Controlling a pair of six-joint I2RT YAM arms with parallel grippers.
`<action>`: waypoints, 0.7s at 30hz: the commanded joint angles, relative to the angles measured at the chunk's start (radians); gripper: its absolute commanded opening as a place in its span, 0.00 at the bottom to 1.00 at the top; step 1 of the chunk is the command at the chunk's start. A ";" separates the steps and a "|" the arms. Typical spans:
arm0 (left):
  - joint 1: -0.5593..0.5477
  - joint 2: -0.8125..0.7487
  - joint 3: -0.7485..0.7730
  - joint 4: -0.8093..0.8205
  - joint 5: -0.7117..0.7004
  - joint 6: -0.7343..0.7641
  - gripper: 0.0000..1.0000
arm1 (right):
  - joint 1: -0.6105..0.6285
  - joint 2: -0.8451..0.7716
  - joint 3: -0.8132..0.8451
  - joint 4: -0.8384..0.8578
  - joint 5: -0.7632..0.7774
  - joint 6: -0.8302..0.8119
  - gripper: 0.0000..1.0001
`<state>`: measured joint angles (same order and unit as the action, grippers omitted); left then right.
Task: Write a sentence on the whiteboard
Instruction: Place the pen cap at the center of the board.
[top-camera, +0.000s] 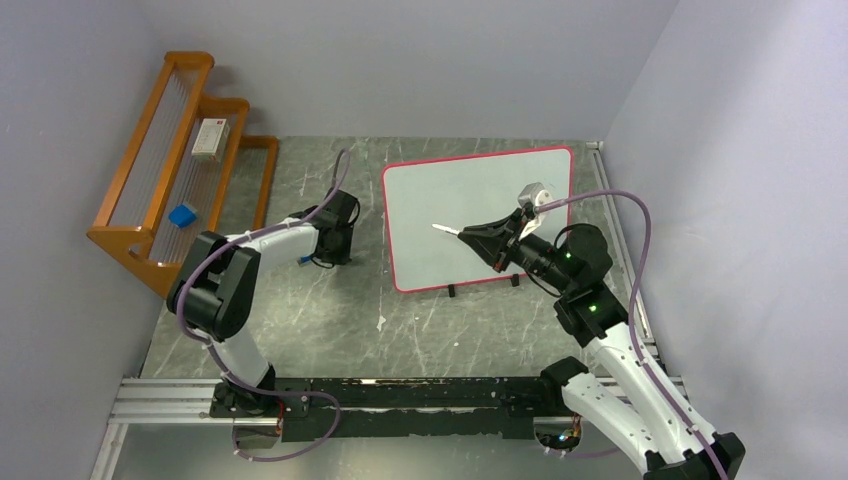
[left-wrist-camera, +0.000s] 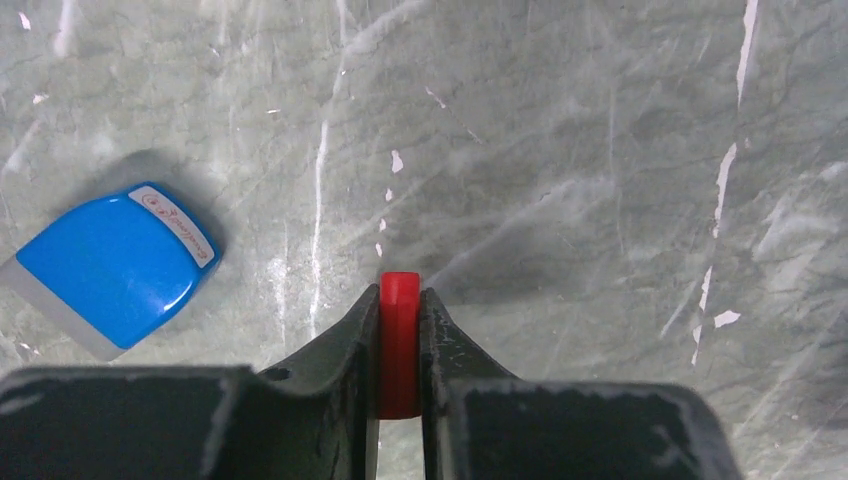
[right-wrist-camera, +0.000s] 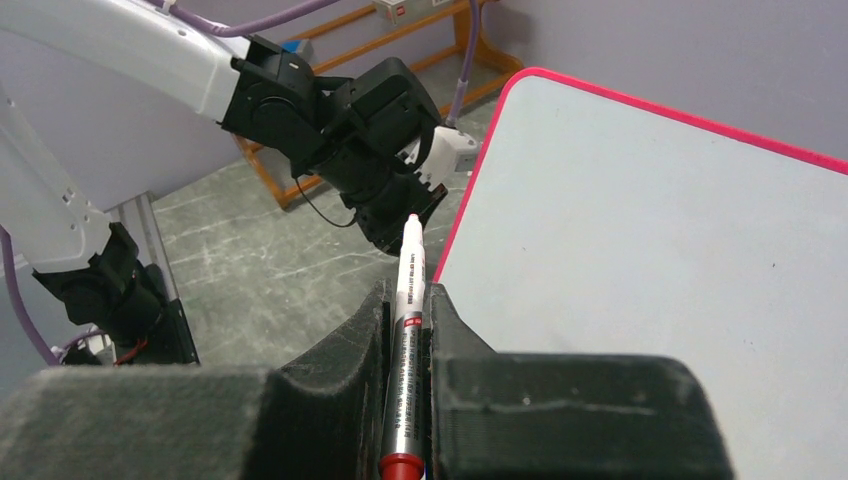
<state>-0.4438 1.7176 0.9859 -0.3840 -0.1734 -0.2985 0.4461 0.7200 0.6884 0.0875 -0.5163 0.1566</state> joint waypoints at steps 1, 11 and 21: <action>0.007 0.032 0.034 0.017 -0.013 -0.017 0.20 | 0.013 -0.004 0.001 -0.004 0.014 -0.015 0.00; 0.007 -0.028 0.026 -0.007 -0.032 -0.018 0.33 | 0.025 -0.014 0.002 -0.017 0.045 -0.023 0.00; 0.028 -0.216 0.044 -0.045 0.005 -0.007 0.56 | 0.040 -0.030 0.013 -0.036 0.073 -0.026 0.00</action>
<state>-0.4366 1.6001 1.0004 -0.4042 -0.1829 -0.3111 0.4747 0.7116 0.6884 0.0578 -0.4679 0.1444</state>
